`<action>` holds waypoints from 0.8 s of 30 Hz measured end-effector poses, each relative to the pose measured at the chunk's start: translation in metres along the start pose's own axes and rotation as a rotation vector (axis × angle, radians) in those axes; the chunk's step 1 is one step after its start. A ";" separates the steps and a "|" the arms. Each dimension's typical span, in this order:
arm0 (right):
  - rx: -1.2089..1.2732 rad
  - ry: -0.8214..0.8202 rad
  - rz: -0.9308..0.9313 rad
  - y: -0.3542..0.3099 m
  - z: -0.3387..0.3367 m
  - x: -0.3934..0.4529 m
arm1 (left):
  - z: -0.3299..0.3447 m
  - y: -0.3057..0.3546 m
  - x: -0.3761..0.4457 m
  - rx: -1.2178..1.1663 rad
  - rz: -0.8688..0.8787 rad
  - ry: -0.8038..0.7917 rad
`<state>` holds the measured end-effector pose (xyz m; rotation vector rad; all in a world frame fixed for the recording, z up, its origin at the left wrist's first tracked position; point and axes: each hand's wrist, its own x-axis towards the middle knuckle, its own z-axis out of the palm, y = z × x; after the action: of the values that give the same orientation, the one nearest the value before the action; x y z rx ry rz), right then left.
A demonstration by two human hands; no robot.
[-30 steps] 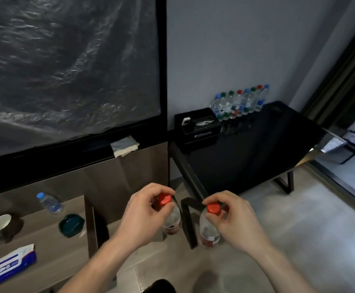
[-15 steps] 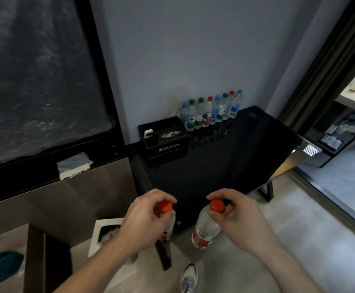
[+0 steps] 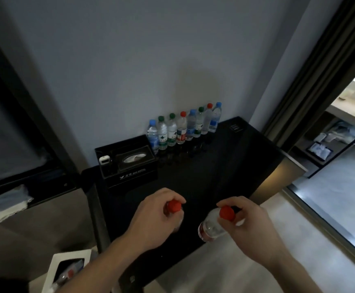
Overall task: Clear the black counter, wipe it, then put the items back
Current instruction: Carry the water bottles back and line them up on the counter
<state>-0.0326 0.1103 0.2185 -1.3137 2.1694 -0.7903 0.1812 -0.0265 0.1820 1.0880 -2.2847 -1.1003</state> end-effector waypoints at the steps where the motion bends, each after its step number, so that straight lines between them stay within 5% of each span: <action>1: 0.012 0.007 0.011 0.007 -0.008 0.009 | 0.005 0.006 0.013 0.003 0.000 -0.003; 24: -0.037 -0.294 -0.136 0.196 -0.201 0.254 | 0.182 0.130 0.213 -0.063 -0.278 0.250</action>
<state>-0.3945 0.0008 0.2013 -1.5051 1.8878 -0.5666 -0.1264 -0.0515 0.1723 1.4606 -1.9345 -1.0588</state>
